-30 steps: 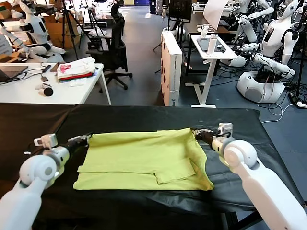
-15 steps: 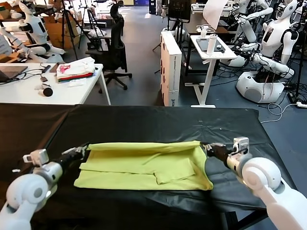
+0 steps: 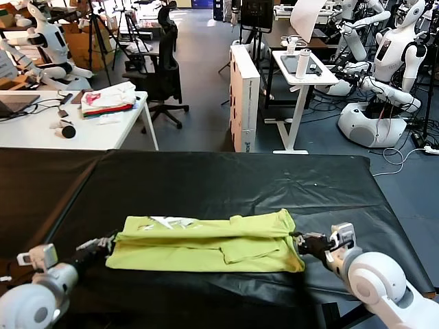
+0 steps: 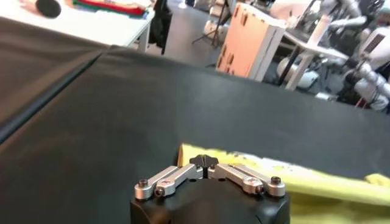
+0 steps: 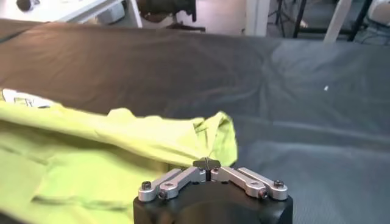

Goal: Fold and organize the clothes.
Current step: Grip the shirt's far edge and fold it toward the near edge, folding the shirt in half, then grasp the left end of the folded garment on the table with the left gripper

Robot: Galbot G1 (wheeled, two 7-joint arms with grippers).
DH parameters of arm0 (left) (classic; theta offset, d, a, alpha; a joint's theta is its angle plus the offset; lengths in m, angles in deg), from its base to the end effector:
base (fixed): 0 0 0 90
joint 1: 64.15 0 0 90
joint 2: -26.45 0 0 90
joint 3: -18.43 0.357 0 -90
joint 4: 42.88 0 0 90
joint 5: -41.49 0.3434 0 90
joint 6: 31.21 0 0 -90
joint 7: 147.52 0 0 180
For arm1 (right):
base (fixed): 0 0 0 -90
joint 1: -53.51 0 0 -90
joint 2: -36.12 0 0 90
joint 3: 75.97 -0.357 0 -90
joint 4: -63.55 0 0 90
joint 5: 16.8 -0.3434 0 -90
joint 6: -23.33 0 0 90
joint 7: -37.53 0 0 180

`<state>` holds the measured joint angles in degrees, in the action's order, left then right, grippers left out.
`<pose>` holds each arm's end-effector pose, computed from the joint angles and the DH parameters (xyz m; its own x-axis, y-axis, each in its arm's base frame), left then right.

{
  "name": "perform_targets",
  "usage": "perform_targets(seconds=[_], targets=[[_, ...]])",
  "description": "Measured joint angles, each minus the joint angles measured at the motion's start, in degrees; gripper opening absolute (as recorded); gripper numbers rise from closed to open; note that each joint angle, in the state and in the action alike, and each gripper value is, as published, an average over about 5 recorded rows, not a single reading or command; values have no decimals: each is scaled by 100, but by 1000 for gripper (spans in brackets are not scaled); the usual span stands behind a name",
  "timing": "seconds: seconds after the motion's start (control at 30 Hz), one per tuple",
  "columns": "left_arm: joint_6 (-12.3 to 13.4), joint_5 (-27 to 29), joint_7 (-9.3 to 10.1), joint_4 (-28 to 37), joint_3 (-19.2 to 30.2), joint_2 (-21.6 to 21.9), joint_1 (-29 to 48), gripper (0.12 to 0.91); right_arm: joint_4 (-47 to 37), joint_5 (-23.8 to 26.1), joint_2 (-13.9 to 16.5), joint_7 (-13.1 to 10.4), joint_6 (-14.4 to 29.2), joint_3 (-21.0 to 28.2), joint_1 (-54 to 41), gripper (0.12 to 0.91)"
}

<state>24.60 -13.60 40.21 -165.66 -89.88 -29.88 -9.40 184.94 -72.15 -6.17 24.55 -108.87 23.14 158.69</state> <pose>0.1707 0.1703 -0.2334 -0.8290 0.1051 0.5493 -0.0270 0.9735 -0.2271 0.2390 -0.1005 -0.2246 -0.6770 -0.2959 0.6739 -0.3233 0.9421 0.0889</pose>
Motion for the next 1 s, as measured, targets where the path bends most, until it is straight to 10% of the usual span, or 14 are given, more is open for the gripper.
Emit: perform_targets(seconds=[0.27, 0.63, 1.0], targets=[[-80, 140, 81, -31, -17, -134, -350, 169, 18, 23, -68, 226, 34, -65, 39, 298], [-417, 186, 272, -298, -296, -218, -518, 790, -49, 185, -274, 386, 538, -352, -103, 887], [-248, 356, 168, 145, -188, -357, 423, 907, -668, 641, -1064, 228, 797, -181, -621, 907]])
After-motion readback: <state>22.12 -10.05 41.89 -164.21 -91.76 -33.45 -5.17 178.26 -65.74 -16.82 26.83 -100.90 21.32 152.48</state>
